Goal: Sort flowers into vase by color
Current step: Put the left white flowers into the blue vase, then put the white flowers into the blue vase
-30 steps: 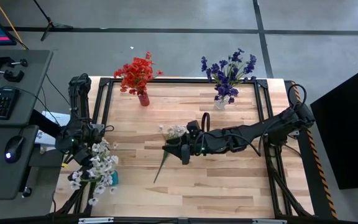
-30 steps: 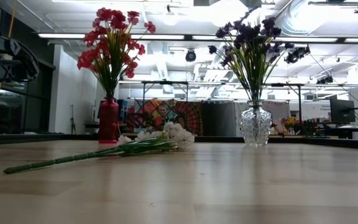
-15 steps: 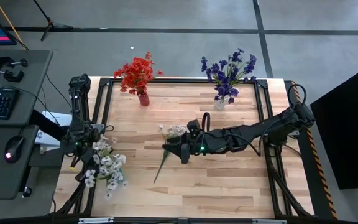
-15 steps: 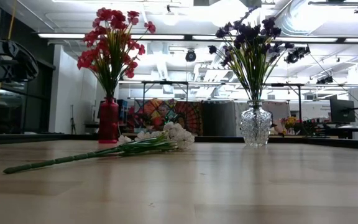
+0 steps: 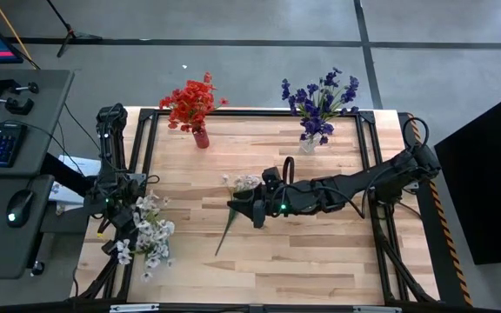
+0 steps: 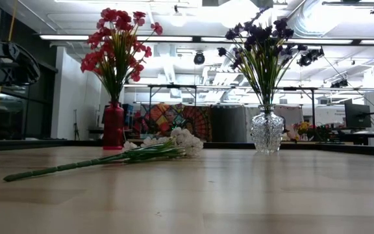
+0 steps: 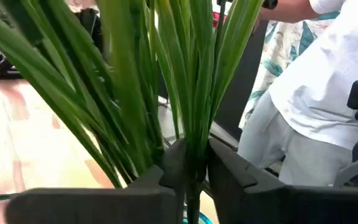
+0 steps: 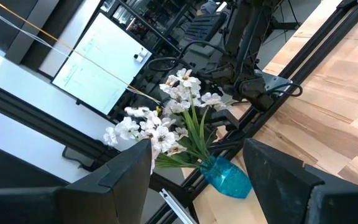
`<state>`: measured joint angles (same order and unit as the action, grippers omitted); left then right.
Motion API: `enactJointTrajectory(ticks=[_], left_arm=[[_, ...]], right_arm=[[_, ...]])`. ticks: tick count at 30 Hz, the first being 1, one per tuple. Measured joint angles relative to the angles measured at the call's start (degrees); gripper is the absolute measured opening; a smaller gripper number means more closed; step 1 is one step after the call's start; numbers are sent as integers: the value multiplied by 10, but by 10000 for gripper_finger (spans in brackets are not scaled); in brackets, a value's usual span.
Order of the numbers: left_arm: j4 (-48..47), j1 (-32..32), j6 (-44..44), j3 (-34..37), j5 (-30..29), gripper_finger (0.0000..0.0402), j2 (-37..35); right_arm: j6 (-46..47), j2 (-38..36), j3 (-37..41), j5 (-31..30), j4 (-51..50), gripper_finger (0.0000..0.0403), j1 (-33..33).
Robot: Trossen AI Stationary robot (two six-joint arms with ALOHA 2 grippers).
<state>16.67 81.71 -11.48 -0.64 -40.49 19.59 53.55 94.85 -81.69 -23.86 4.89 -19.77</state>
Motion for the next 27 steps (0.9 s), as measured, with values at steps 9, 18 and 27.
enactJointTrajectory(ticks=[9, 18, 27], left_arm=[[15, 0, -34, 0, 8, 165, 0], [112, 0, -35, -1, 131, 233, 0], [218, 0, -123, -6, 270, 230, 0]], right_arm=[[18, 0, 0, 0, -21, 243, 0], [31, 0, 0, 0, -34, 243, 0], [19, 0, 0, 0, -5, 243, 0]])
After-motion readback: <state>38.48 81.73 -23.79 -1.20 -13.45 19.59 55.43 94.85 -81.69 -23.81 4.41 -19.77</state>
